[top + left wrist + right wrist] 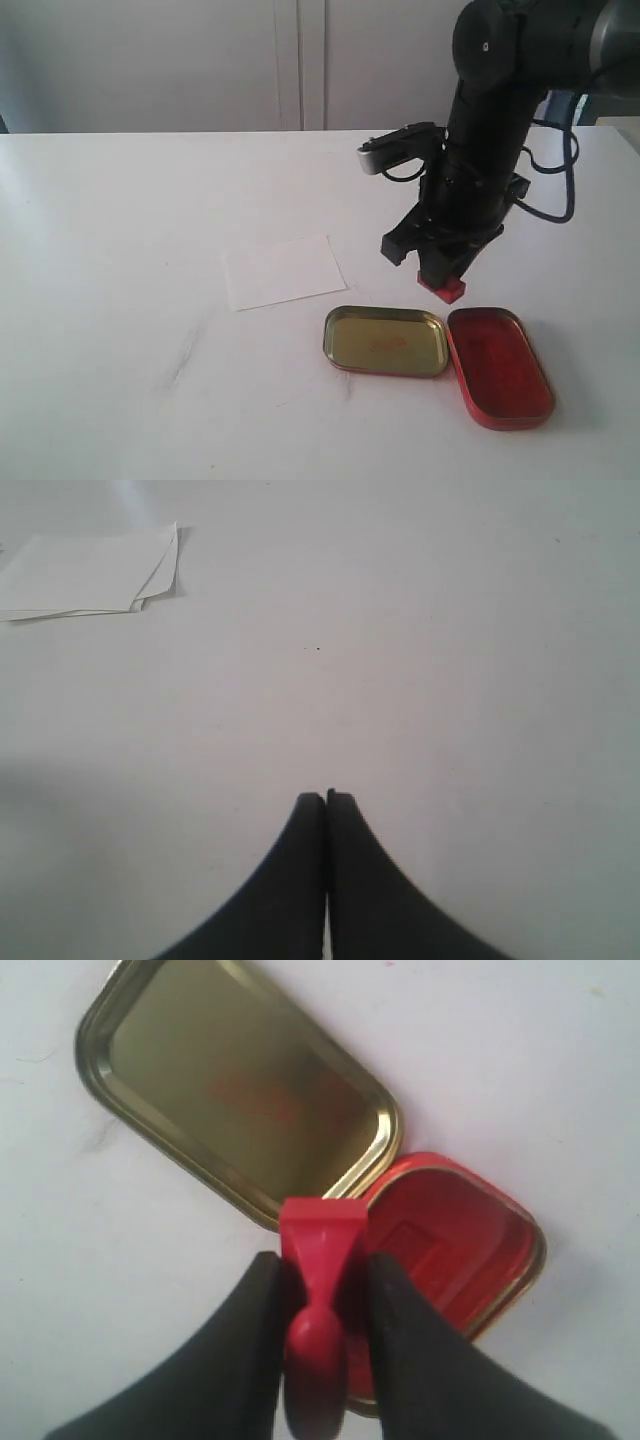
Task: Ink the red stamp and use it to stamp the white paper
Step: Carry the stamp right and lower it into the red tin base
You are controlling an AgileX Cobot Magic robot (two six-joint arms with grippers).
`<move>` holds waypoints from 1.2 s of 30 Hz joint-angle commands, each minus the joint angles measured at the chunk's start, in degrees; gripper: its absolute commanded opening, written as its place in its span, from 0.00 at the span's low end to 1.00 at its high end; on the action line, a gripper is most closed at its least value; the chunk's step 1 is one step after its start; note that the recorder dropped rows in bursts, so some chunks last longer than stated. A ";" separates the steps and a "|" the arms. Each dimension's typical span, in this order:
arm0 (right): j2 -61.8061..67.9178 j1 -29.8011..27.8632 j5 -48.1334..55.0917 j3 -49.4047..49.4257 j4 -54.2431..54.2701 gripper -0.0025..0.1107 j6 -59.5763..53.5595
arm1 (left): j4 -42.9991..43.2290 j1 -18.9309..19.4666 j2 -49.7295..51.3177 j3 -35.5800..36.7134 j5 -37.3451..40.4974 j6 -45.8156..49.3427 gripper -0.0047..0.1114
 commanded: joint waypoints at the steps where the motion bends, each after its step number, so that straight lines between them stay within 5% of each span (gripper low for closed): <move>1: -2.82 -1.85 0.28 2.89 0.01 0.02 0.75 | -0.22 0.04 -0.25 0.39 0.56 0.03 0.04; 14: -9.55 -7.54 -8.50 15.51 0.19 0.02 2.96 | -0.22 0.04 -0.25 0.39 0.56 0.03 0.04; 36: -11.87 -7.55 -20.04 25.83 -3.96 0.02 16.88 | -0.22 0.04 -0.25 0.39 0.56 0.03 0.04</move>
